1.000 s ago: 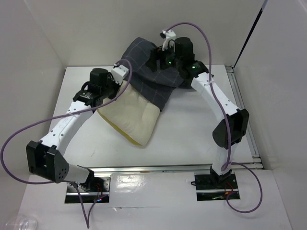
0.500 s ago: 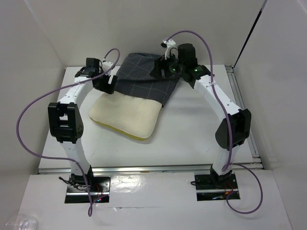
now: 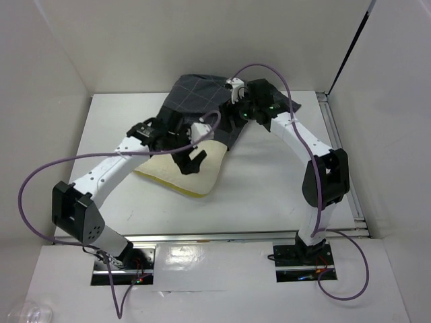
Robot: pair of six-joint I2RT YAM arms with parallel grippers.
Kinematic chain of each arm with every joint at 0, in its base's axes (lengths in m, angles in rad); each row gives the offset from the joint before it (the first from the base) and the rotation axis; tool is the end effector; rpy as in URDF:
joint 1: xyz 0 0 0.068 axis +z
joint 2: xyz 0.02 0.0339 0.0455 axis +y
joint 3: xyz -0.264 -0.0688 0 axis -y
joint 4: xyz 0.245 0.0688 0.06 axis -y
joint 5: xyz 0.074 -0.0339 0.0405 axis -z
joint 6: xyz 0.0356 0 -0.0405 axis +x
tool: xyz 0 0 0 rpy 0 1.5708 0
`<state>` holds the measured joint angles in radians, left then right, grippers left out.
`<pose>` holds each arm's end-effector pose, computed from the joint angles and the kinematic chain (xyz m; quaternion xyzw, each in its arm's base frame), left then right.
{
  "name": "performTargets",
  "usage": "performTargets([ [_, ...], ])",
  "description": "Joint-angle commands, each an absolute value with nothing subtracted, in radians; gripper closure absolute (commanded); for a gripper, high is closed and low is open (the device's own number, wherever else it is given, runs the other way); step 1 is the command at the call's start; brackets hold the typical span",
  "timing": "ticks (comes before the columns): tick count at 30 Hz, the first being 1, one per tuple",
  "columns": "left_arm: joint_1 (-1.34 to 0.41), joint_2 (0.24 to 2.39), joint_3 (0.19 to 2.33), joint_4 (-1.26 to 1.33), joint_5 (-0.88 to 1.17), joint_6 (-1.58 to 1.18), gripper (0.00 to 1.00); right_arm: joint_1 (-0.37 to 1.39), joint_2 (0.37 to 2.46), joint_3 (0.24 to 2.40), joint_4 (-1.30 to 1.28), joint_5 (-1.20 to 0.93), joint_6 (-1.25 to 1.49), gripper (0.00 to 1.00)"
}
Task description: Put the pillow into the pillowcase
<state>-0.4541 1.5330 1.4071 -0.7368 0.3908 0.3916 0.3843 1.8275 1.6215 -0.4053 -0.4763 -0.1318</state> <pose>0.2907 -0.1570 0.3249 0.4390 0.8115 -0.1927 0.3342 0.3885 0.1747 0.3168 -0.3253 0.8057 0.2641 0.4186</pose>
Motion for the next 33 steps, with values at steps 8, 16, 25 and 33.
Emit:
performTargets([
  [8, -0.635, 1.471, 1.27, -0.651, 0.217, 0.46, 0.01, 0.364, 1.826, 1.609, -0.399, -0.451, -0.118, 0.2],
  [16, -0.725, 1.566, 1.242, -0.451, 0.04, 0.356, 0.01, 0.354, 1.787, 1.519, -0.399, -0.451, -0.1, 0.2],
  [25, -0.764, 1.69, 1.252, -0.373, -0.071, 0.318, 0.01, 0.336, 1.758, 1.494, -0.408, -0.46, -0.1, 0.2],
  [33, -0.764, 1.755, 1.252, -0.428, -0.029, 0.308, 0.35, 0.308, 1.74, 1.465, -0.408, -0.479, -0.1, 0.2],
])
